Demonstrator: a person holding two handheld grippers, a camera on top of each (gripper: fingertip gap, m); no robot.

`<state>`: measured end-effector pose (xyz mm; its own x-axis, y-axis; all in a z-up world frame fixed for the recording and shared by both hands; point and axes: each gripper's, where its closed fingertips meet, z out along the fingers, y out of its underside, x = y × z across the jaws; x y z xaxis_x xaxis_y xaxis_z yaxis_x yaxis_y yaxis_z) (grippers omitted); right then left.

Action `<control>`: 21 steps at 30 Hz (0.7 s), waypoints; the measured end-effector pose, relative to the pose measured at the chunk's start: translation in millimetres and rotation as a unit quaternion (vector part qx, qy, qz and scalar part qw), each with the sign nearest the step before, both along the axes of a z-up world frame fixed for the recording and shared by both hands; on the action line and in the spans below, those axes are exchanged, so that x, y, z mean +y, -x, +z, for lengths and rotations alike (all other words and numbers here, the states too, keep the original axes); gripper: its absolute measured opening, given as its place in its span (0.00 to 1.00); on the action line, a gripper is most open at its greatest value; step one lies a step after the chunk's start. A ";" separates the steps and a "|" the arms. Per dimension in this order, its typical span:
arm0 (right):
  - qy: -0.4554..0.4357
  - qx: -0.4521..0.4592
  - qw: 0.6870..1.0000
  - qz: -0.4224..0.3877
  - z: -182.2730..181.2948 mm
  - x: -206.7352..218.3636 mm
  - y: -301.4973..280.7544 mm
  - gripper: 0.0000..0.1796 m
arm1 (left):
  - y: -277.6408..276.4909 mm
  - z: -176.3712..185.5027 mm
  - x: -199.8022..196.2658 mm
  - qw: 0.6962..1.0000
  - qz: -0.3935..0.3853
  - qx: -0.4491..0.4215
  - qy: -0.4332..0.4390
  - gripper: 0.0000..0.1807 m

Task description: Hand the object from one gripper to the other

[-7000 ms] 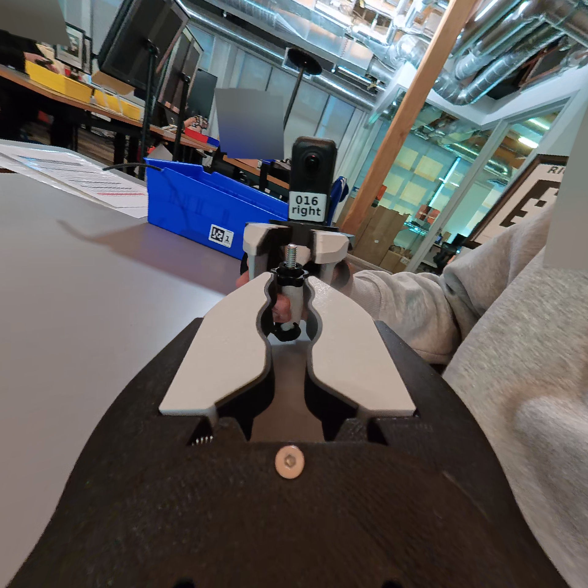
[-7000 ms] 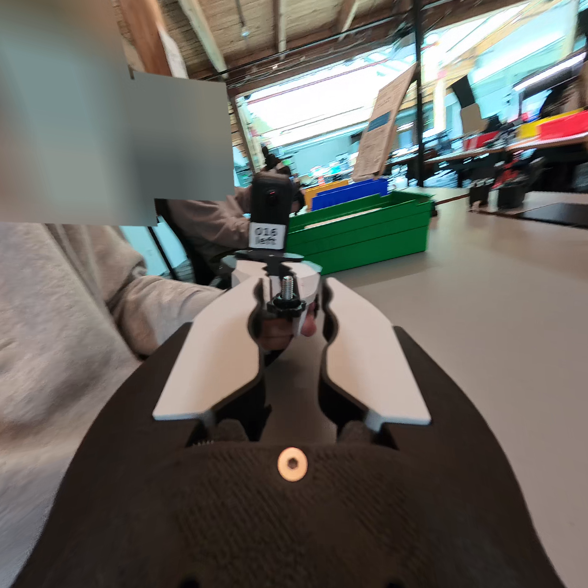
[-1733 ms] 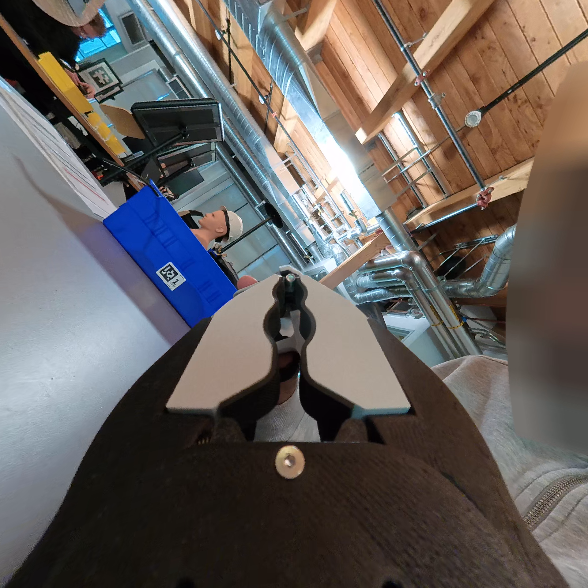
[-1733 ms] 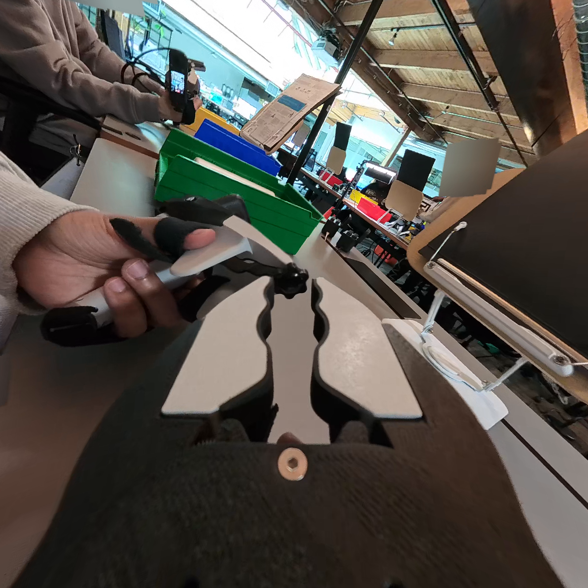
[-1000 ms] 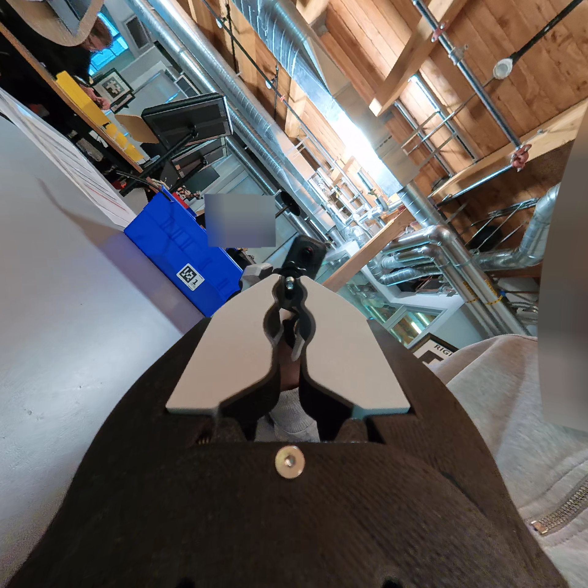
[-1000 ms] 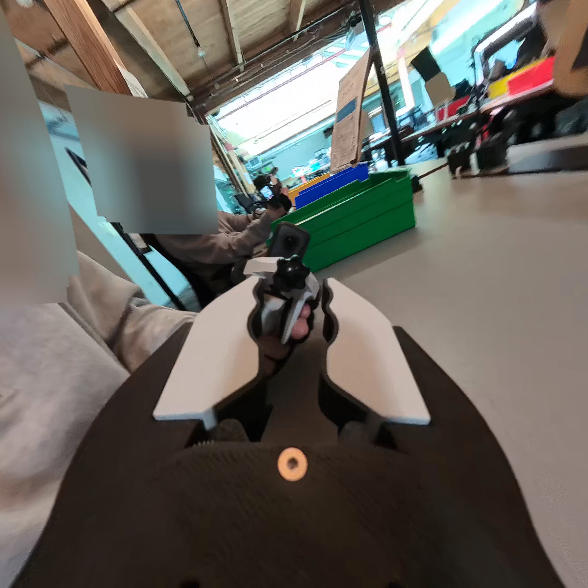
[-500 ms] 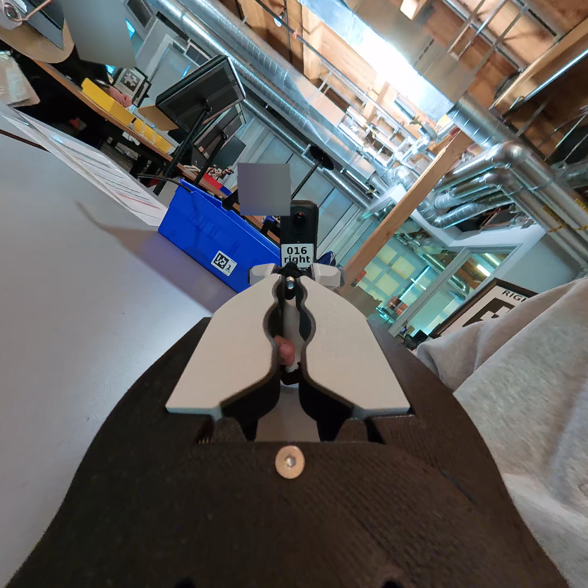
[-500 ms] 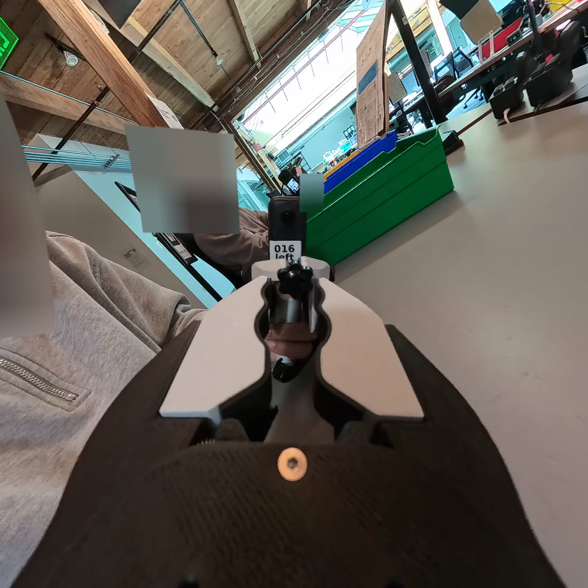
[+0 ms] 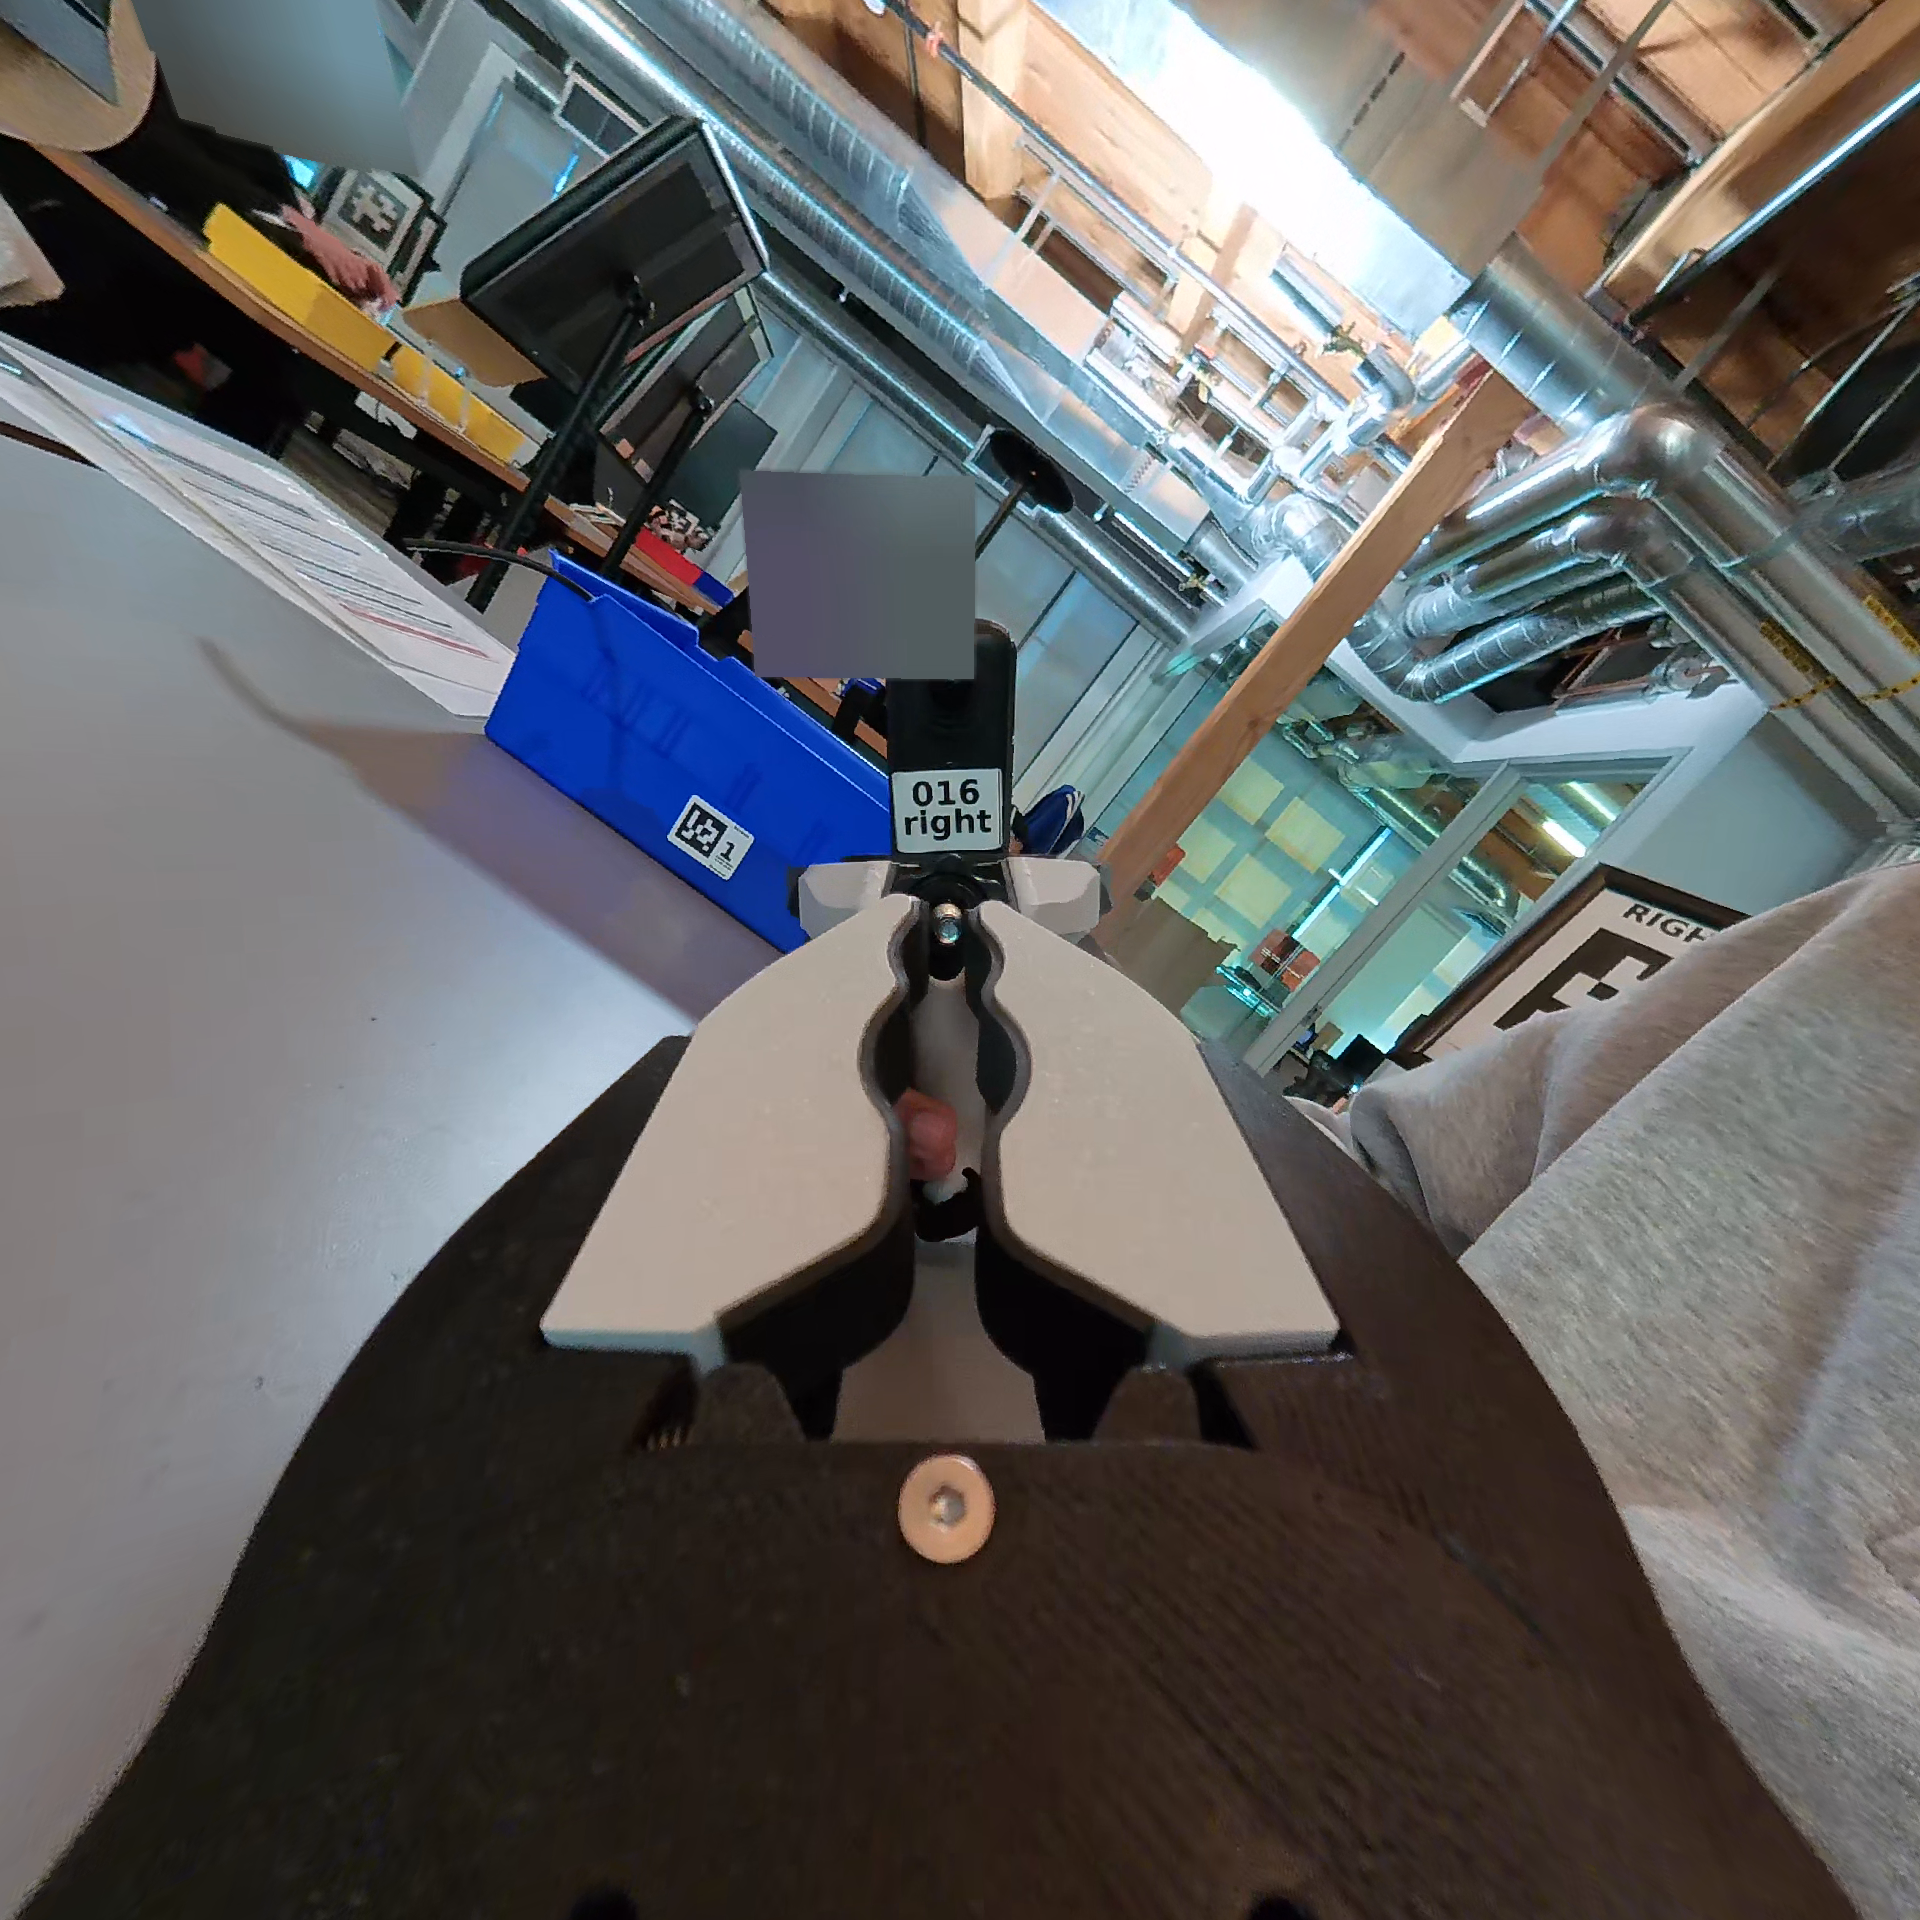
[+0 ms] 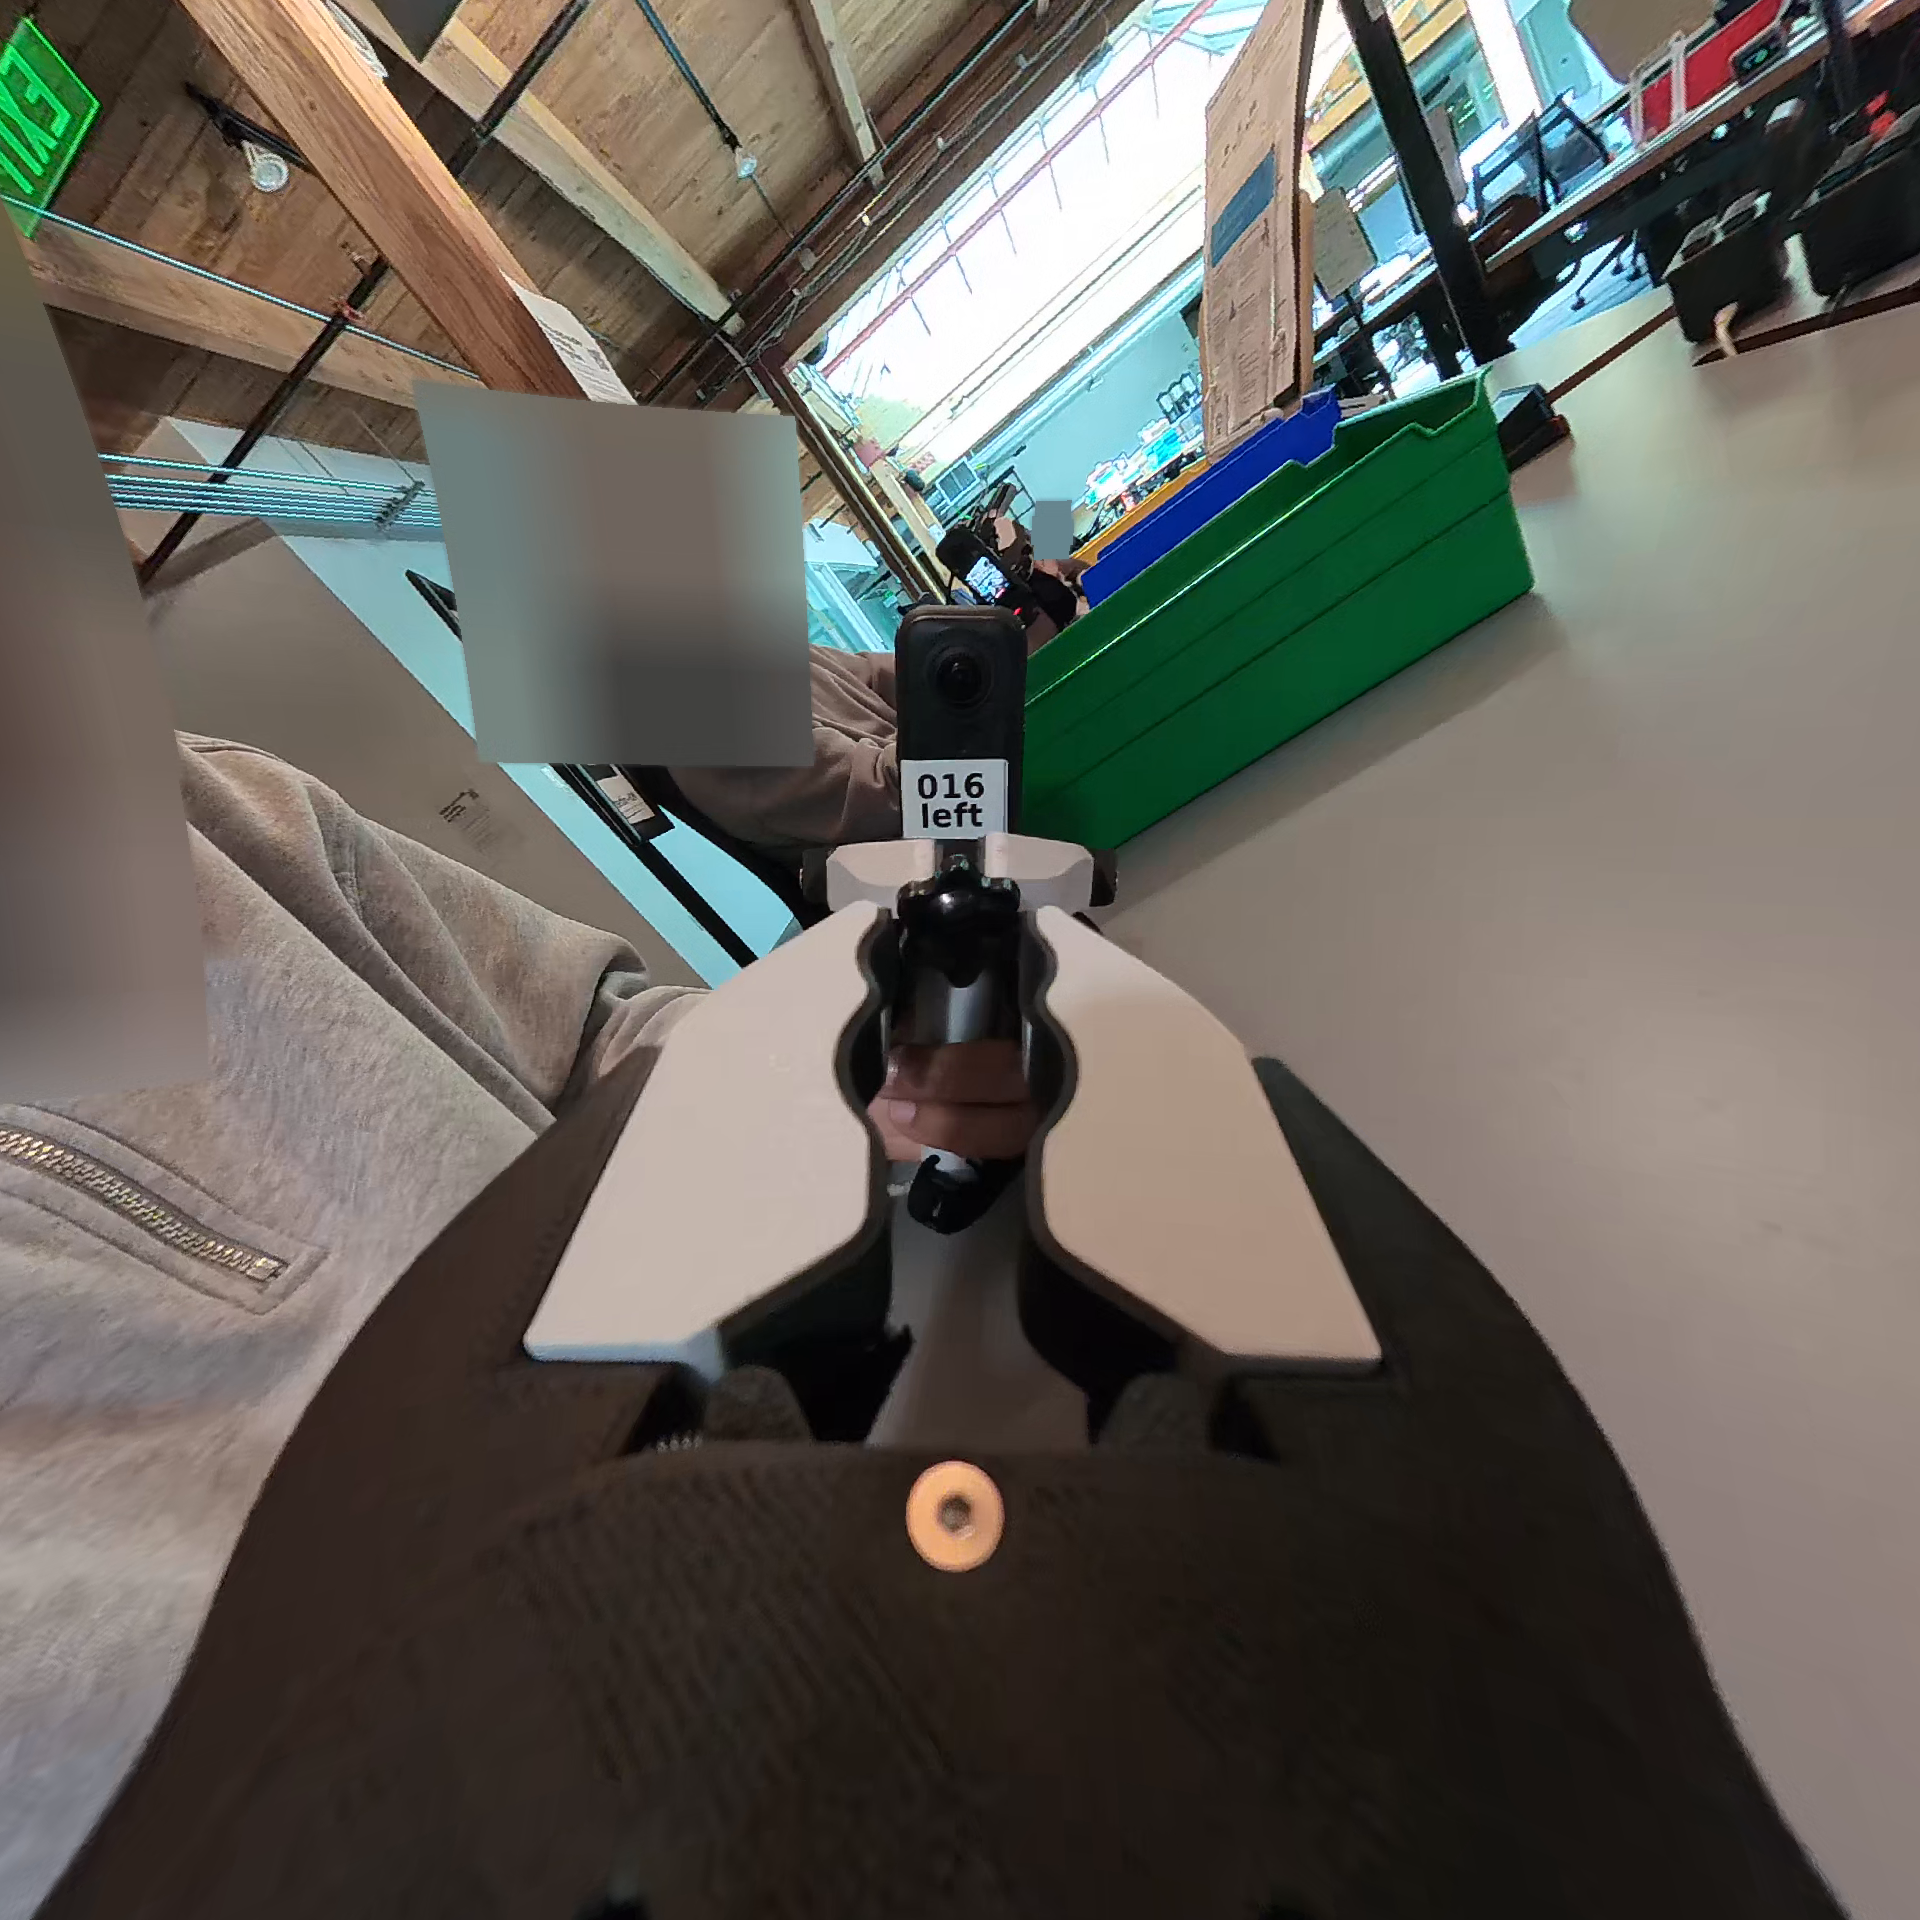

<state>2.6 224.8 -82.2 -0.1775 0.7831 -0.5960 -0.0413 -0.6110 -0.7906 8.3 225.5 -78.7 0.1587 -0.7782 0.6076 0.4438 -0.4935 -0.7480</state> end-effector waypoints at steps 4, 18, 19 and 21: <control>0.001 0.002 1.000 0.001 0.7 -0.2 -0.1 0.12 | -0.1 0.8 -0.6 1.000 -0.005 -0.005 0.002 0.03; -0.012 0.025 0.999 -0.045 11.1 13.2 -11.7 0.12 | 14.1 1.8 12.6 0.998 0.040 -0.036 0.029 0.18; -0.015 0.024 0.998 -0.053 11.4 15.4 -13.0 0.12 | 15.3 1.1 13.8 0.998 0.044 -0.035 0.031 0.19; -0.034 0.004 0.996 -0.078 8.2 20.9 -14.6 0.12 | 17.3 -1.4 16.2 0.997 0.056 -0.028 0.035 0.18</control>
<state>17.2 245.6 -74.0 -0.0545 0.8401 -0.5397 -0.1389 -0.5416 -0.8291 -9.0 241.6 -80.2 0.2067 -0.7132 0.6698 0.5392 -0.4883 -0.6862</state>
